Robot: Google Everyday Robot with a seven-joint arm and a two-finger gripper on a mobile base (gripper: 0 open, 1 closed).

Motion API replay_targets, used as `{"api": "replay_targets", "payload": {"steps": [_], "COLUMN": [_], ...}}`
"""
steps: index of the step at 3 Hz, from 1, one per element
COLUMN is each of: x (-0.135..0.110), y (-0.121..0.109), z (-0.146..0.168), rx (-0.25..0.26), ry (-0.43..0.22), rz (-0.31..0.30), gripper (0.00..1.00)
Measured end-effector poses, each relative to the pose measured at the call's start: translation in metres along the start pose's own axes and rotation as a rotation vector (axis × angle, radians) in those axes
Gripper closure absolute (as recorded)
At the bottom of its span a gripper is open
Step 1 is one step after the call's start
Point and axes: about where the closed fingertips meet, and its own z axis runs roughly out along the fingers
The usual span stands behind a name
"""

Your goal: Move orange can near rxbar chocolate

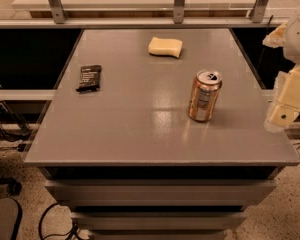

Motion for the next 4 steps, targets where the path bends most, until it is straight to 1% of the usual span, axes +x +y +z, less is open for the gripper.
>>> {"api": "replay_targets", "payload": {"steps": [1,2,3,4], "x": [0.000,0.003,0.001,-0.005], "y": [0.000,0.000,-0.004,-0.010], "z": [0.000,0.008,0.026,0.047], "rx": [0.000,-0.014,-0.040,-0.051], "ry": [0.000,-0.045,-0.111,-0.171], "rz": [0.000,0.048,0.083,0.094], "gripper": [0.00,0.00,0.00,0.00]}}
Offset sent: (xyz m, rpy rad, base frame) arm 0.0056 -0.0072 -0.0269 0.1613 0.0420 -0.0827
